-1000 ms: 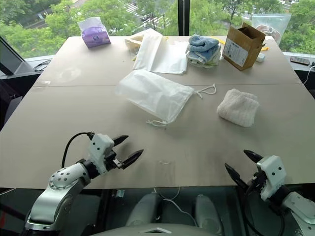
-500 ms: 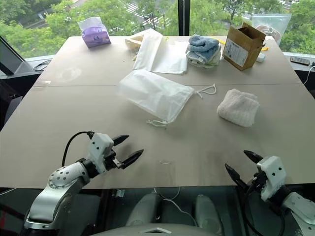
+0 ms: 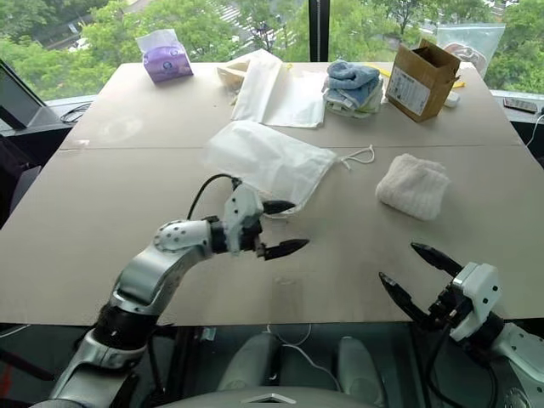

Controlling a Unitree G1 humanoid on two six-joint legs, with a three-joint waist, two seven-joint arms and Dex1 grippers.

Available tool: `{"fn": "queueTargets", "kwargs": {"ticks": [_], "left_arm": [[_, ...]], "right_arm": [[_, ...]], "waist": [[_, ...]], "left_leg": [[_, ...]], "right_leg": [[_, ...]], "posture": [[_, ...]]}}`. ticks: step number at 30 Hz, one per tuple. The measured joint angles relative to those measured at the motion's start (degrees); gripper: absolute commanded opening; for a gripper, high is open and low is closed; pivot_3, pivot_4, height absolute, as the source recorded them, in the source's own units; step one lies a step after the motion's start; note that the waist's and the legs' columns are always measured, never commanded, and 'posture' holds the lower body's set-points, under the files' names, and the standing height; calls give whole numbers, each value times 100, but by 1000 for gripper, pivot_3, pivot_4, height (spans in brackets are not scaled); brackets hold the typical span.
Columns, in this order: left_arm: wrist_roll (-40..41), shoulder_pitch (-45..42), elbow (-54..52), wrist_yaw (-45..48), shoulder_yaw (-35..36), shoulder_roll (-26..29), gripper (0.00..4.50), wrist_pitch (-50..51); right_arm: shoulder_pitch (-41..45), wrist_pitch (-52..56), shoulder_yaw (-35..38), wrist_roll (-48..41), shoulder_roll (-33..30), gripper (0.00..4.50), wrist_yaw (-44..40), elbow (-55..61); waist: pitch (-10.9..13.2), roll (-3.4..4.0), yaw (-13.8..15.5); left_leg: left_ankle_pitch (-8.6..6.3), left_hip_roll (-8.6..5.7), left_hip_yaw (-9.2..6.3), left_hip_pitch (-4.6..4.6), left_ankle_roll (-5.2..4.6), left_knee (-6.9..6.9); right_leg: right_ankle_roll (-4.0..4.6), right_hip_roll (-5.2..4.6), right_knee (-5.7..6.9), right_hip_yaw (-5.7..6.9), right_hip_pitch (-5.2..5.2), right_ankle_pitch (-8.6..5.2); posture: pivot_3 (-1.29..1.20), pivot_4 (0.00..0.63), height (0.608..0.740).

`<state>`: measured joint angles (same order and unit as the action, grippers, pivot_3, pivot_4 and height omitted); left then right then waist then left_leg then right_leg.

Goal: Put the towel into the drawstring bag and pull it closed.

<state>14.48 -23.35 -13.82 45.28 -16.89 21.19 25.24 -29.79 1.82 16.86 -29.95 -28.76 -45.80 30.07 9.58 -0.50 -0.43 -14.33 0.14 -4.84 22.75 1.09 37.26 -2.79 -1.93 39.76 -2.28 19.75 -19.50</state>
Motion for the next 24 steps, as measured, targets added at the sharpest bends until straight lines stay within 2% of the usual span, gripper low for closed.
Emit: {"fn": "queueTargets", "kwargs": {"ticks": [2,5,7,8,15,20,24], "left_arm": [[-464,-138,15,-555,-346,-416,4463,-13],[-1364,49,33,-1569,-600,-714,4463,-165],[-1725,219,33,-1995,-644,-809,4463,-209],[-2207,360,34,-2477,-768,-860,4463,-199],[-3668,182,118,-3580,-1042,-1027,4463,-222],[-4174,9,810,-3950,-1069,-989,4463,-592],[-4269,-74,1466,-4191,-1071,-1273,4463,-755]], "right_arm": [[-9,0,-7,26,2,4500,49,102],[-166,9,-8,49,28,4500,154,139],[-201,10,-10,54,45,4500,193,161],[-244,11,-12,67,47,4500,245,218],[-231,40,-22,133,46,4500,313,280],[-189,53,-23,156,45,4500,375,280],[-191,51,-21,174,58,4500,419,287]], "waist": [[0,-1,-39],[-1,1,-71],[-1,2,-65],[-1,2,-35],[0,-1,18],[-1,1,-21],[0,-1,5]], "left_leg": [[-1,-1,9,-3,-1,0],[-1,2,6,-8,-1,-11],[0,7,2,-8,0,-11],[0,6,0,-6,0,-9],[0,-3,-1,-3,-1,0],[0,-1,1,-5,0,-6],[0,-4,0,1,-1,-3]], "right_leg": [[-1,1,-1,-8,1,0],[0,8,1,-9,4,0],[0,7,2,-13,3,0],[0,3,2,-13,3,0],[-2,-3,3,-5,-1,0],[-2,1,4,-4,2,0],[-2,-6,1,0,2,0]], "posture": [[0,150,740],[0,150,740],[0,150,740],[0,150,740],[0,150,740],[0,150,740],[0,150,740]]}}
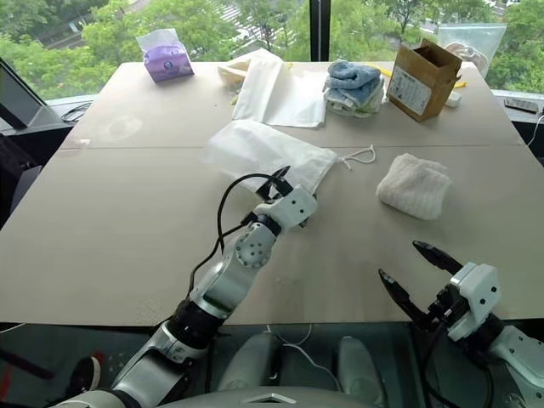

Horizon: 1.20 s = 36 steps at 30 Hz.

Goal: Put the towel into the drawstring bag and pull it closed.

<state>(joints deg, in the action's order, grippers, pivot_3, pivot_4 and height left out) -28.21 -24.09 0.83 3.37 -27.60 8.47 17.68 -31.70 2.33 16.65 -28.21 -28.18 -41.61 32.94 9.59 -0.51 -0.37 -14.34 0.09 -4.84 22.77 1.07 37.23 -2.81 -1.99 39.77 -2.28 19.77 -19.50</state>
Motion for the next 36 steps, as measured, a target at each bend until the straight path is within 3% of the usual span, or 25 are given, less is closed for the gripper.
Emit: {"fn": "queueTargets", "kwargs": {"ticks": [10,13,16,17,18,19,22,23,29,36], "left_arm": [[-236,-113,288,-262,65,-296,4463,-158],[-403,-115,291,-430,218,-240,3618,-32],[-547,-112,292,-555,338,-205,2235,62],[-554,-112,292,-561,339,-204,2188,64],[-583,-112,292,-585,341,-205,1483,69],[-625,-117,321,-619,340,-211,1398,80],[-697,-122,468,-697,366,-218,150,136],[-711,-123,473,-717,396,-222,26,152],[-680,-207,473,-803,702,-223,26,155],[-250,-547,336,-807,1452,-280,26,236]], "right_arm": [[-160,-28,6,38,50,4500,95,35],[-174,-58,6,57,69,4500,105,35],[-181,-85,6,83,120,4500,116,35],[-181,-86,6,84,121,4500,116,35],[-182,-99,6,90,123,4500,118,35],[-182,-115,6,100,130,4500,122,35],[-186,-119,6,105,150,4500,148,35],[-185,-119,6,108,154,4500,165,35],[95,597,29,-196,521,4500,1092,120],[1394,2591,63,-2046,1163,4500,3522,462]], "waist": [[0,0,-27],[0,0,-27],[0,0,-20],[0,0,-20],[0,0,-15],[0,0,-10],[0,0,-15],[0,0,-22],[0,1,-28],[0,0,-33]], "left_leg": [[0,1,1,-2,1,-2],[0,1,1,-3,0,-2],[0,1,1,-2,0,-2],[0,1,1,-2,0,-2],[0,1,0,-2,0,-1],[0,1,0,-1,1,-1],[0,1,0,-2,1,-2],[0,1,0,-2,1,-2],[1,4,2,-1,2,-1],[2,3,-1,2,3,0]], "right_leg": [[0,2,2,-1,1,0],[0,3,2,0,1,0],[0,2,2,1,0,0],[0,2,2,1,0,0],[0,1,1,1,0,0],[0,1,1,1,0,0],[0,2,2,1,1,0],[0,2,2,1,1,0],[0,0,4,-3,2,0],[0,1,8,-1,3,0]], "posture": [[0,150,740],[0,150,740],[0,150,740],[0,150,740],[0,150,740],[0,150,740],[0,150,740],[0,150,740],[0,150,740],[0,150,740]]}}
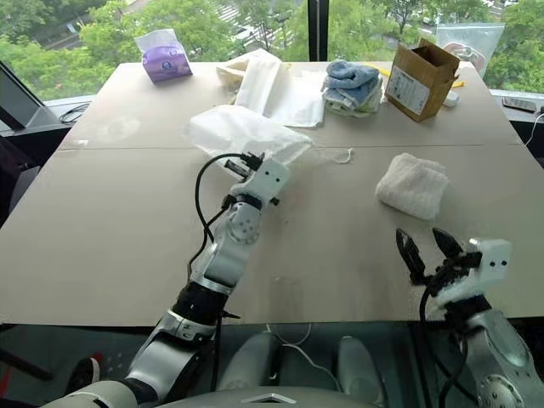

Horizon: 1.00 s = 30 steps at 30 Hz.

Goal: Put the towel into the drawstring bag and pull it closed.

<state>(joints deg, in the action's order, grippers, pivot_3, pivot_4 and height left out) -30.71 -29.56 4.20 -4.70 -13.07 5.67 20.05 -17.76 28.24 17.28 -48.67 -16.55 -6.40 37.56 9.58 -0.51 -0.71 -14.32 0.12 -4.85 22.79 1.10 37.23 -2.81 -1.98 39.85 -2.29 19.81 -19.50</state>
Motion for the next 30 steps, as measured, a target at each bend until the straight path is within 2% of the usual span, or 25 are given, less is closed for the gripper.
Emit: {"fn": "queueTargets", "kwargs": {"ticks": [3,4,5,9,16,20,23,26,29,30], "left_arm": [[223,-139,-97,8,301,-82,26,177],[397,-225,-173,50,490,-176,26,311],[477,-313,-211,69,588,-236,26,378],[632,-408,-391,144,639,-328,26,591],[745,-485,-545,244,682,-251,26,714],[771,-499,-578,246,679,-193,26,713],[773,-501,-582,240,709,-129,26,713],[774,-501,-583,236,695,-125,0,706],[774,-500,-584,232,708,-81,0,706],[774,-500,-585,232,712,-73,0,706]], "right_arm": [[626,397,62,-944,640,4500,1054,-502],[1065,398,214,-1774,1143,4500,1762,-980],[1292,317,317,-2176,1368,4500,2121,-1167],[1952,120,644,-2877,1586,4500,2709,-1702],[3261,-662,1020,-2949,1894,4500,2795,-3027],[4280,-1264,1225,-2469,1749,4500,2711,-4210],[4632,-1456,1340,-2308,1658,4500,2577,-4701],[5063,-1594,1448,-2071,1453,3628,2472,-5413],[5225,-1631,1495,-1837,1320,2339,2363,-5866],[5252,-1632,1516,-1787,1301,1747,2363,-5942]], "waist": [[-3,-9,1],[-3,-8,-9],[-3,-1,-5],[-4,-11,-16],[-6,-10,-127],[-10,-14,-162],[-14,-21,-152],[-20,-26,-151],[-20,-27,-148],[-20,-26,-149]], "left_leg": [[1,0,-7,6,1,-1],[1,2,-4,7,2,0],[1,-2,2,8,1,0],[1,-4,7,5,0,2],[1,-1,13,-11,-2,5],[2,-2,21,-19,-5,14],[3,-1,20,-17,-6,15],[4,-1,23,-18,-8,17],[4,0,21,-18,-8,16],[4,1,21,-17,-8,15]], "right_leg": [[1,1,-1,1,3,0],[1,1,1,1,4,1],[1,-2,1,2,7,0],[-1,-2,-1,-1,5,1],[0,10,14,-7,3,2],[-14,9,14,-17,-3,13],[-14,9,13,-15,-3,14],[-15,7,12,-19,-4,17],[-15,7,13,-17,-4,17],[-15,7,13,-16,-3,17]], "posture": [[0,150,740],[0,150,740],[0,150,740],[0,150,740],[0,150,740],[0,150,740],[0,150,740],[0,150,740],[0,150,740],[0,150,740]]}}
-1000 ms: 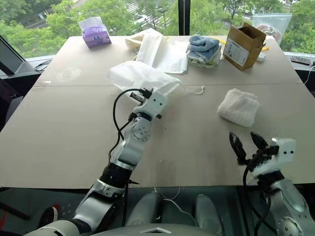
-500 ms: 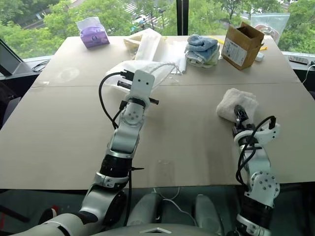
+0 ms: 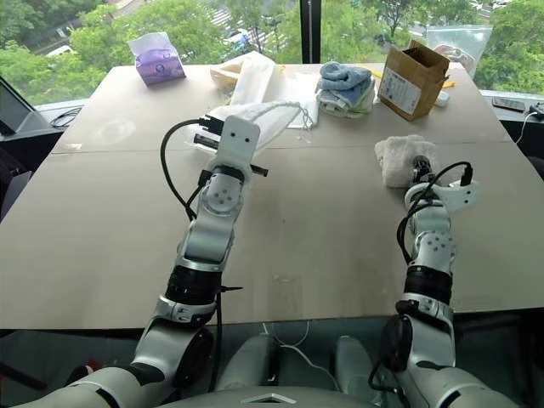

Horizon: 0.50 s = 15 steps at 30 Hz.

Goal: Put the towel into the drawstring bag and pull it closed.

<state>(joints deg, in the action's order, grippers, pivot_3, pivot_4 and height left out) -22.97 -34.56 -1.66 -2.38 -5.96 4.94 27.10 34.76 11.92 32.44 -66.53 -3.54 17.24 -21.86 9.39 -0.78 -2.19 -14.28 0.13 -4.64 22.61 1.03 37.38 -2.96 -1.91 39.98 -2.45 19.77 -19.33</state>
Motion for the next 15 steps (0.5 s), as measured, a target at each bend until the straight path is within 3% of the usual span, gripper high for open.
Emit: {"fn": "queueTargets", "kwargs": {"ticks": [5,8,15], "left_arm": [[16,1,-1,-1,41,59,0,-14],[75,0,-1,5,110,124,0,-63],[946,-90,-1,859,199,144,0,-267]], "right_arm": [[138,106,-11,303,-96,51,238,-36],[16,252,-22,358,-190,51,94,109],[-695,1713,-436,-347,-504,51,-1500,1567]], "waist": [[-17,-25,36],[-21,-31,124],[14,28,109]], "left_leg": [[0,0,-6,1,0,0],[0,-2,-8,3,-1,1],[5,3,9,66,9,-11]], "right_leg": [[0,-3,-3,5,-3,0],[0,-6,-7,6,-4,0],[0,-4,-2,-4,64,0]], "posture": [[0,150,740],[0,150,740],[0,150,740]]}}
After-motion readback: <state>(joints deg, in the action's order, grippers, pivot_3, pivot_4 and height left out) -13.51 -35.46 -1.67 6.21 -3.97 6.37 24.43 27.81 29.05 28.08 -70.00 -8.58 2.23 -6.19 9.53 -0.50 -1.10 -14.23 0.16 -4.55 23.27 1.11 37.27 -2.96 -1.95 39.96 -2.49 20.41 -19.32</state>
